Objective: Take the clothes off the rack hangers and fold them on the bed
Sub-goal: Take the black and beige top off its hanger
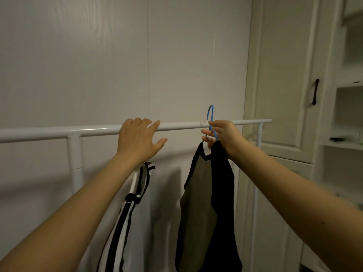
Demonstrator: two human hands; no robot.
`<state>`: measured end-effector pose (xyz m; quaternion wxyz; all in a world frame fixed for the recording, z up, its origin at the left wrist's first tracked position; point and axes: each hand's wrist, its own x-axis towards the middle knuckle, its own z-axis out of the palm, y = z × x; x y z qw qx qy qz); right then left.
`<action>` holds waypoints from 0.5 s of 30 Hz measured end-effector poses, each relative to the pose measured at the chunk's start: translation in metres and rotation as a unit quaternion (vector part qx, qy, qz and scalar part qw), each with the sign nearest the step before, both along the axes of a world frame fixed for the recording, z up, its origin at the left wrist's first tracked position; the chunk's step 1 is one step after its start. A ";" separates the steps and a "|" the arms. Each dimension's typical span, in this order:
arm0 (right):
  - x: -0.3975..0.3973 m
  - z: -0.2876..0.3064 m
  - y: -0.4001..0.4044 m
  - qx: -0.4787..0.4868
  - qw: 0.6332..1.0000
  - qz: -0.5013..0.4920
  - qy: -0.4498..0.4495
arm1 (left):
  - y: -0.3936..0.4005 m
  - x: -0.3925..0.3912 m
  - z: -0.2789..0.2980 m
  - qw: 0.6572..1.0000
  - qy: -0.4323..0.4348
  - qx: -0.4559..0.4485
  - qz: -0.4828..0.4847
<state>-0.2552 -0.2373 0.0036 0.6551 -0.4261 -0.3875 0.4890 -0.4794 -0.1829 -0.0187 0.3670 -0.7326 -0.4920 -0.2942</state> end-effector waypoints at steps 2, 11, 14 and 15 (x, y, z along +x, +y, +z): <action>0.017 0.001 -0.018 -0.002 1.000 -0.004 0.005 | -0.007 0.006 0.007 1.000 0.006 0.003 0.027; 0.123 0.000 -0.123 -0.062 0.971 -0.053 -0.223 | -0.080 0.144 -0.052 0.979 0.128 -0.117 -0.103; 0.167 -0.003 -0.179 -0.082 0.946 -0.097 -0.298 | -0.117 0.209 -0.054 0.970 0.051 -0.146 -0.188; 0.180 -0.005 -0.196 -0.086 0.942 -0.101 -0.308 | -0.128 0.227 -0.055 0.964 0.033 -0.157 -0.212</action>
